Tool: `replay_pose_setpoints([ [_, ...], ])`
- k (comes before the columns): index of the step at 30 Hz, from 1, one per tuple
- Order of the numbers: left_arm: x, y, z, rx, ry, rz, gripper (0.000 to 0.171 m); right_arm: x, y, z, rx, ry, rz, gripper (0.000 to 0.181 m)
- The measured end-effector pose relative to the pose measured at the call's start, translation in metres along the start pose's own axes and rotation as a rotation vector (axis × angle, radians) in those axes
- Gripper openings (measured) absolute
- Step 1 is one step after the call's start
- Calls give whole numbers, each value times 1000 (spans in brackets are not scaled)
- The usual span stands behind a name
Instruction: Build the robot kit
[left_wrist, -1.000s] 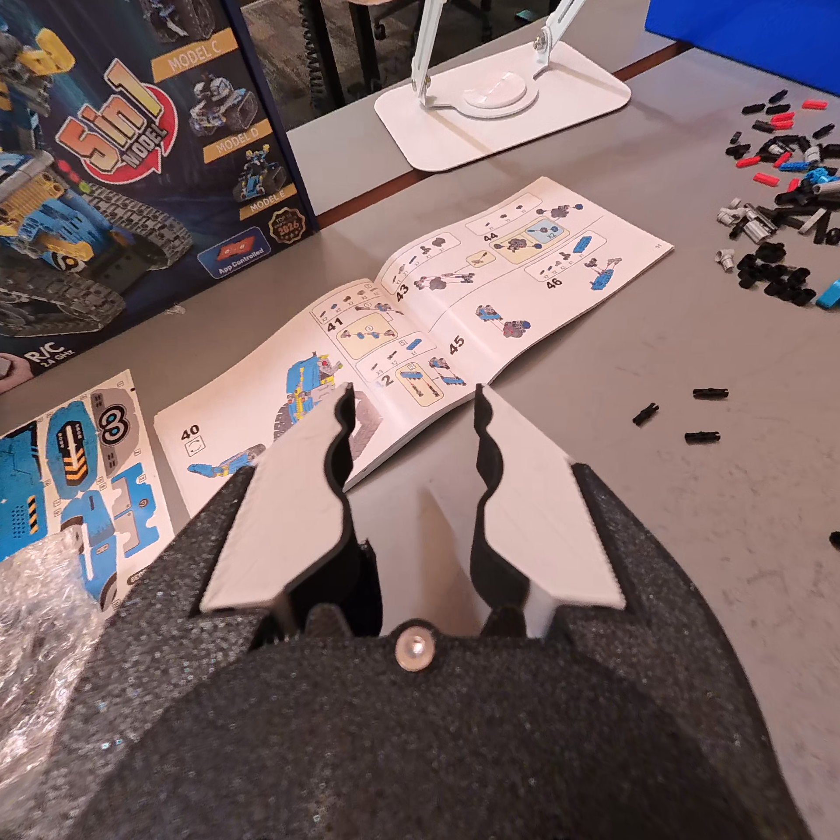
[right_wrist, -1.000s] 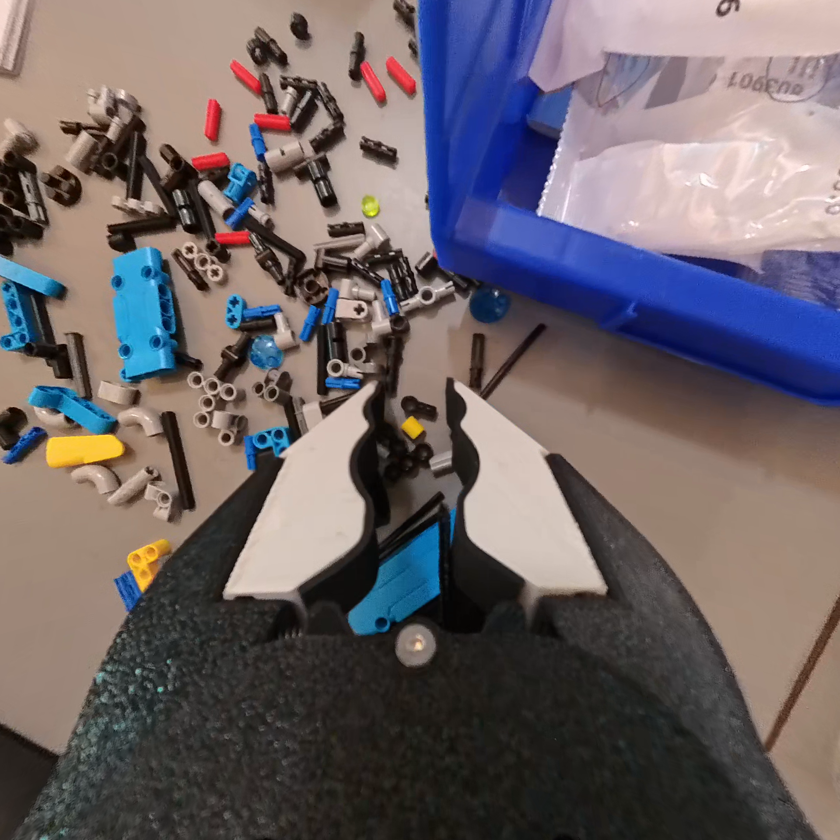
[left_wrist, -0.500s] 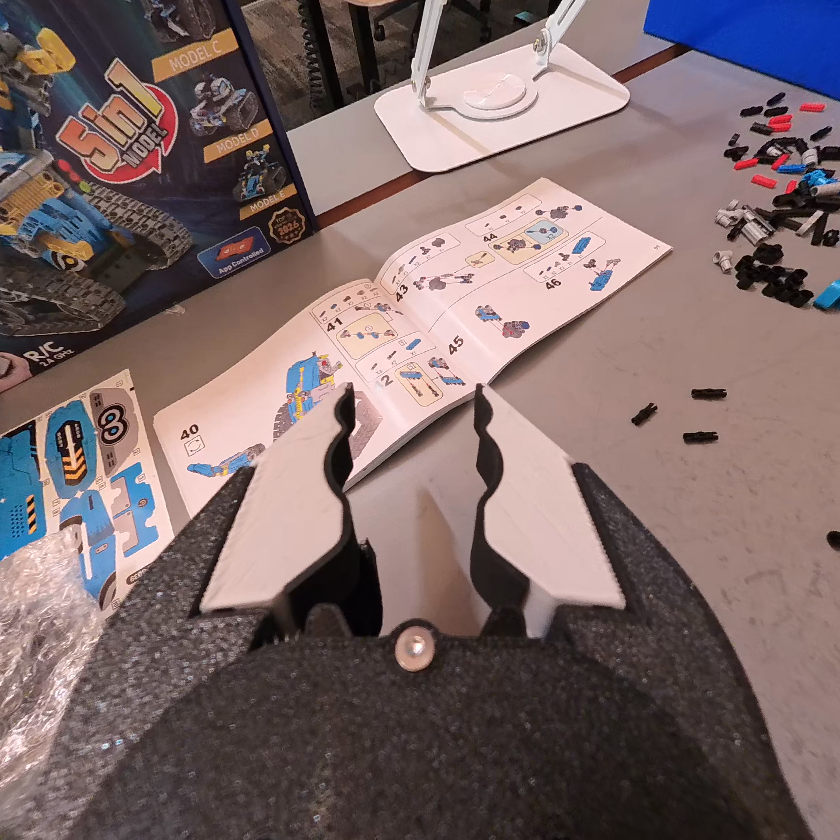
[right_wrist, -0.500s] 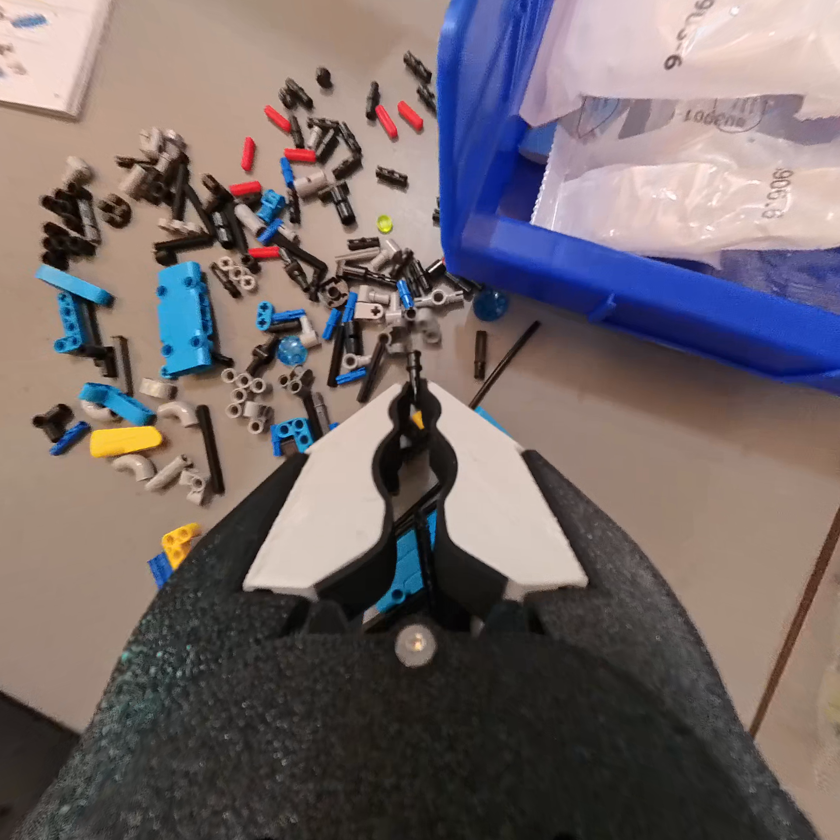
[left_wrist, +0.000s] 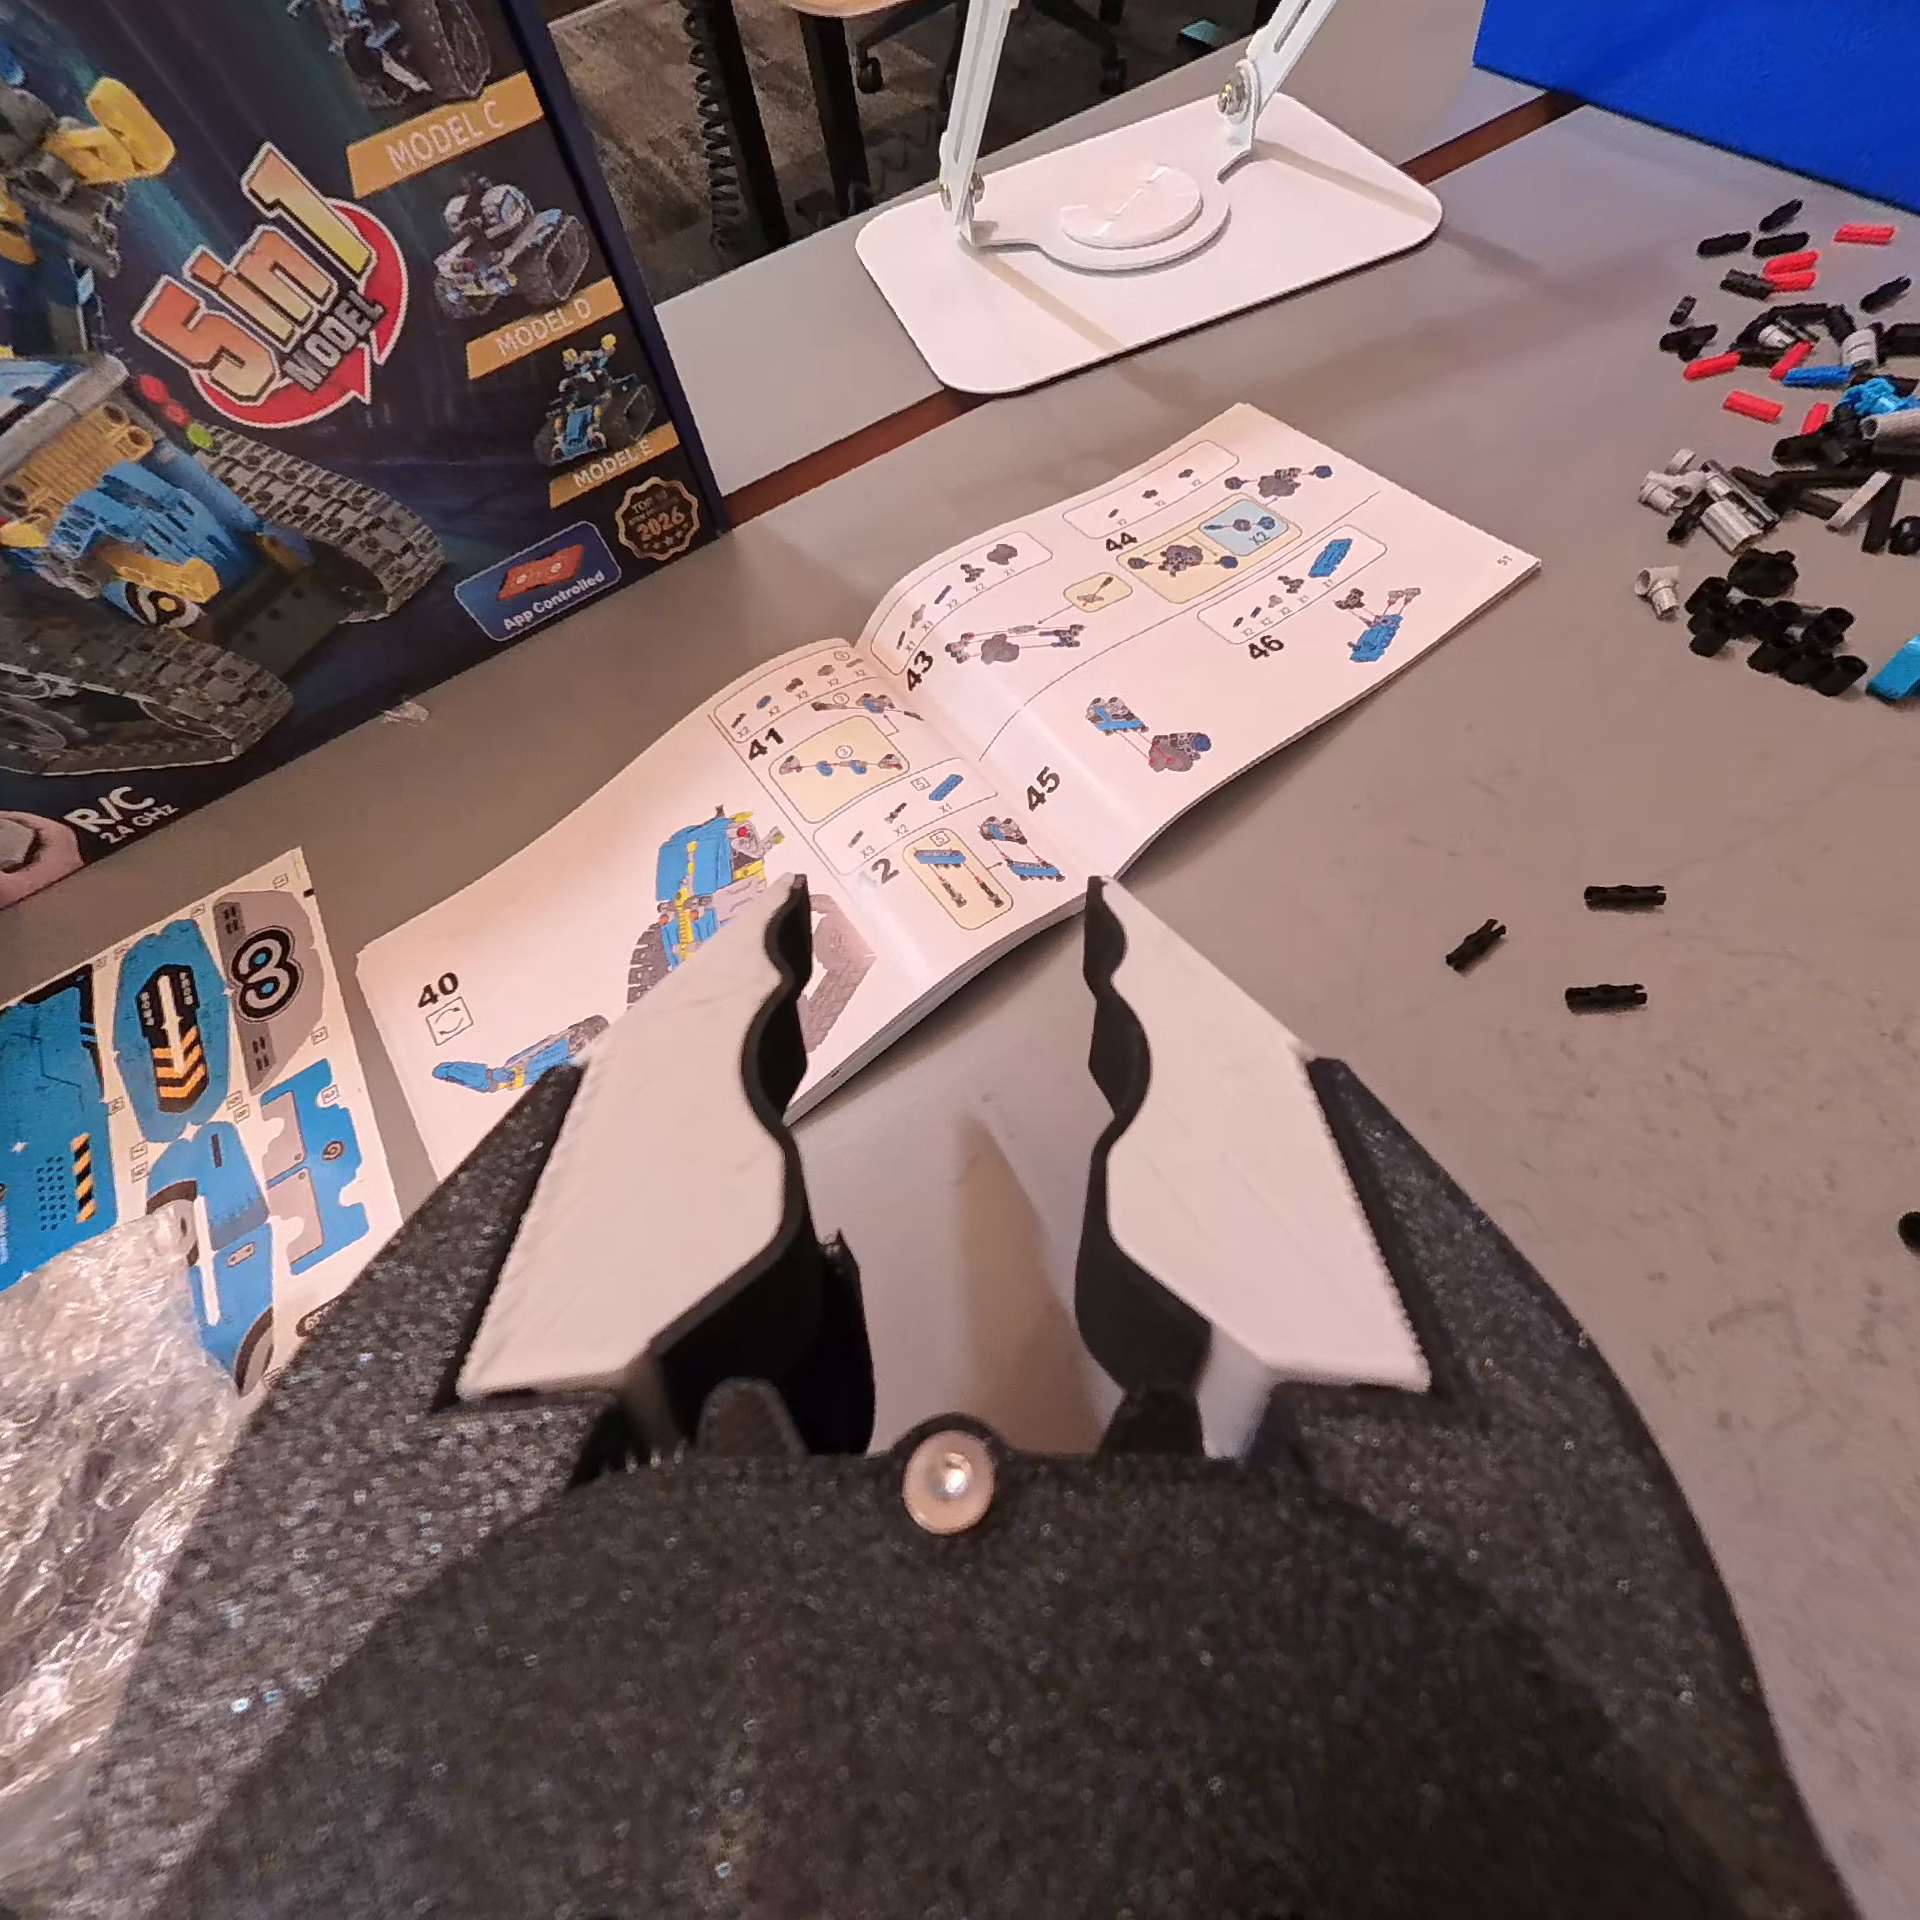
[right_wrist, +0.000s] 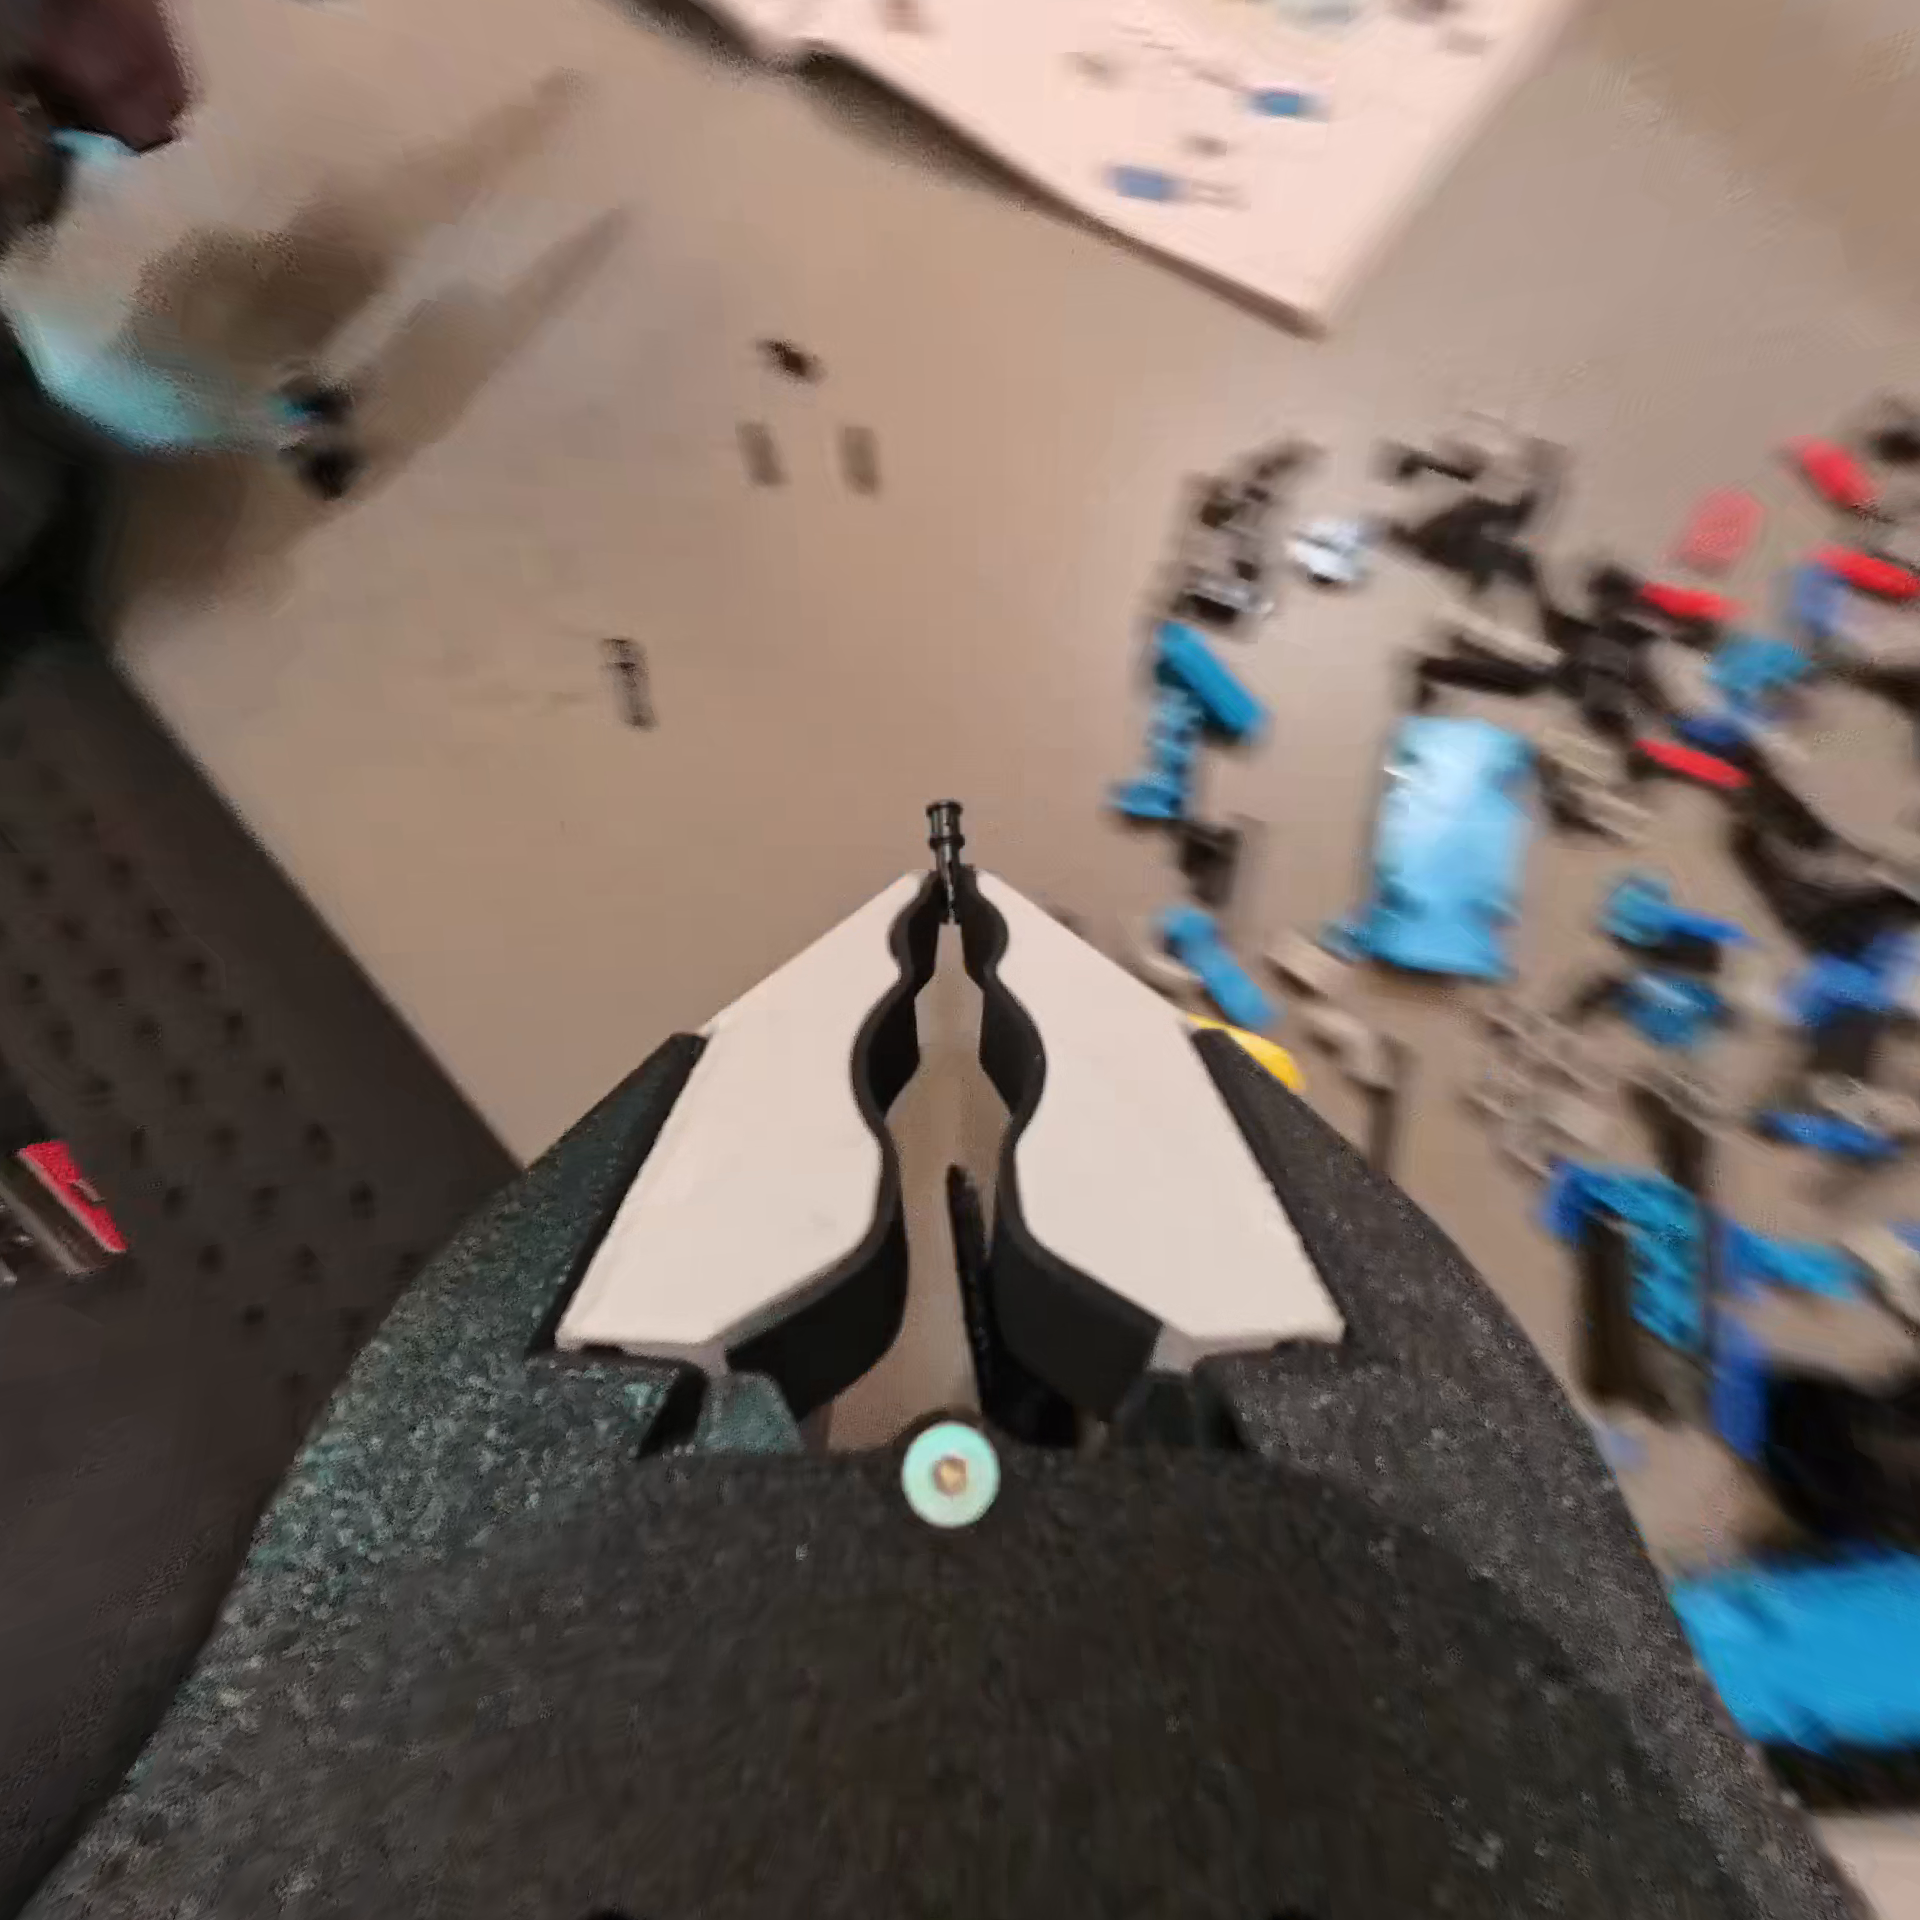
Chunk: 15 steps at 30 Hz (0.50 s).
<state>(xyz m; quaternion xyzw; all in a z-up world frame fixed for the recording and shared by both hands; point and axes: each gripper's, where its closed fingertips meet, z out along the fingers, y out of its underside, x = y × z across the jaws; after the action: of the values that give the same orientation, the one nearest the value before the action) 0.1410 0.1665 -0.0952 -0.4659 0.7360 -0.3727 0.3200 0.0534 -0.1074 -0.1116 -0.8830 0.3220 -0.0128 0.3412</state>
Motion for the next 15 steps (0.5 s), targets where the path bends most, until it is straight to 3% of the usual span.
replay_pose_setpoints([
  [3, 1, 0, 0, -1, 5, -2, 52, -57, -8, 36, -11, -67, -89, 3],
  [6, 2, -2, -1, 4, 5, 7, 52, -55, -11, 60, -47, 28, -127, 3],
  [10, 1, -5, -3, 14, -2, 7, 52, -67, -9, 84, -96, -54, -118, 3],
  [15, -2, -1, -2, 1, 1, -20, 53, -66, -11, 90, -93, -57, -127, 3],
])
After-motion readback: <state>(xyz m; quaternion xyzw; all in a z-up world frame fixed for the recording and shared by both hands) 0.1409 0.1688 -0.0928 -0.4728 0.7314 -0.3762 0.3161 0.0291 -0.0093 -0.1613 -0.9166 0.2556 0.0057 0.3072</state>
